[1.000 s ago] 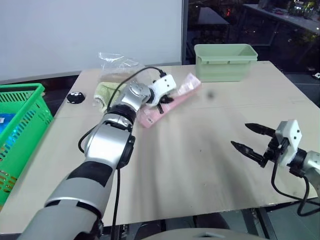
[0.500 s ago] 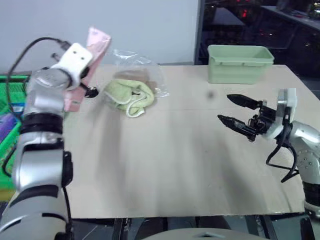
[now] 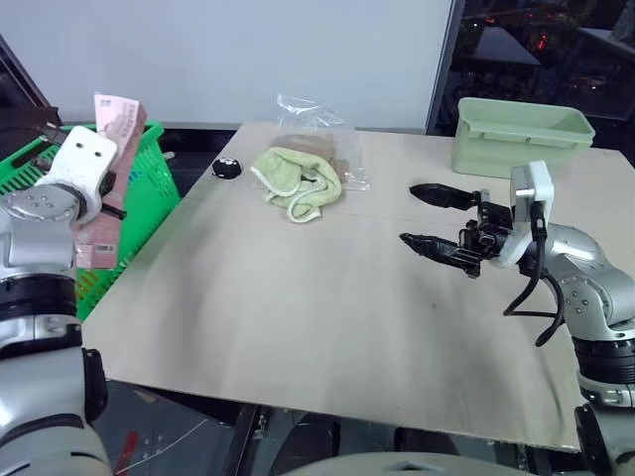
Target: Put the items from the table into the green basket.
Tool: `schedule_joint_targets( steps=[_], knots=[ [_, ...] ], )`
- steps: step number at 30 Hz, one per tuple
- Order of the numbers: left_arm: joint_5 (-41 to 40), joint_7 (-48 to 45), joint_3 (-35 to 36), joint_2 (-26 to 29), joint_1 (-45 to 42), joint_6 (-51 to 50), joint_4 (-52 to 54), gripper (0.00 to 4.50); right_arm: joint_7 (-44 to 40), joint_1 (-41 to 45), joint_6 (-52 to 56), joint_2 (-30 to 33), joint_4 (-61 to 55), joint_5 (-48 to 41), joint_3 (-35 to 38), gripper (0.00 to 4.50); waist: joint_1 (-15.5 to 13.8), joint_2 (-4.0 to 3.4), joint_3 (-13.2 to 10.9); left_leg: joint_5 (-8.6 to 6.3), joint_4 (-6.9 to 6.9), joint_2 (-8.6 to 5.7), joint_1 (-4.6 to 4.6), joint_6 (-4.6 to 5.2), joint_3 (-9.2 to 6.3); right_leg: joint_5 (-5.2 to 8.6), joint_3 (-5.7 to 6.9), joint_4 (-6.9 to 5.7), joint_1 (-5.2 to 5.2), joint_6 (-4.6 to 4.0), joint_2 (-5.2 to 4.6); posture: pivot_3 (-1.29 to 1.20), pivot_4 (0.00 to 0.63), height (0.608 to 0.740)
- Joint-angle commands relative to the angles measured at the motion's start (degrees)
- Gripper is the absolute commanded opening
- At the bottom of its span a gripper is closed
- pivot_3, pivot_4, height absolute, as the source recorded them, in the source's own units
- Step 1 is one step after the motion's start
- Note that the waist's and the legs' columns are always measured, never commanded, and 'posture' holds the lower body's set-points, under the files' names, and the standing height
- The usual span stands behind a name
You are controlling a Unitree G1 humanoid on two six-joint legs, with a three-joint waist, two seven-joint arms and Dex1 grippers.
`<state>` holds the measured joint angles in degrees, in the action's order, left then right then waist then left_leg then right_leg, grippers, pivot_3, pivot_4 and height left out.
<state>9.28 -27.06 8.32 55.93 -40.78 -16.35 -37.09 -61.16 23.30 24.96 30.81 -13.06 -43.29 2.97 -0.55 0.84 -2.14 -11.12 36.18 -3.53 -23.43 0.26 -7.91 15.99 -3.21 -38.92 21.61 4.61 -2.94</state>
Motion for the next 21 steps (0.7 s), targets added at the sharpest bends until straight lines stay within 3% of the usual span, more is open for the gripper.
schedule_joint_targets(
  steps=[1,11,21],
  knots=[
    [2.5,4.6,0.6,5.4,-6.8,6.8,1.2,0.13,-0.1,-0.1,-0.1,0.3,-1.8,-0.6,1.1,4.5,-0.2,0.11,0.0,0.01,-0.01,0.07,-0.03,-0.02,-0.01,-0.03,0.01,0.0,0.06,-0.06,0.09,0.12,0.0,0.74],
    [1.9,9.2,0.3,4.6,-16.8,9.2,-1.9,0.13,1.0,-1.0,-0.5,0.2,-3.1,-0.4,1.4,4.5,-0.2,0.2,0.0,0.16,-0.06,0.1,-0.14,-0.27,0.2,-0.12,0.03,0.02,0.11,-0.21,0.14,0.1,0.0,0.74],
    [9.4,10.8,-5.3,11.4,-8.4,3.9,-9.9,0.13,1.6,-1.2,-0.2,0.1,-4.4,-1.0,1.2,4.5,-0.3,0.22,0.0,0.17,-0.08,0.1,-0.11,-0.27,0.28,-0.12,0.05,0.02,0.12,-0.2,0.17,0.09,0.0,0.74]
  ],
)
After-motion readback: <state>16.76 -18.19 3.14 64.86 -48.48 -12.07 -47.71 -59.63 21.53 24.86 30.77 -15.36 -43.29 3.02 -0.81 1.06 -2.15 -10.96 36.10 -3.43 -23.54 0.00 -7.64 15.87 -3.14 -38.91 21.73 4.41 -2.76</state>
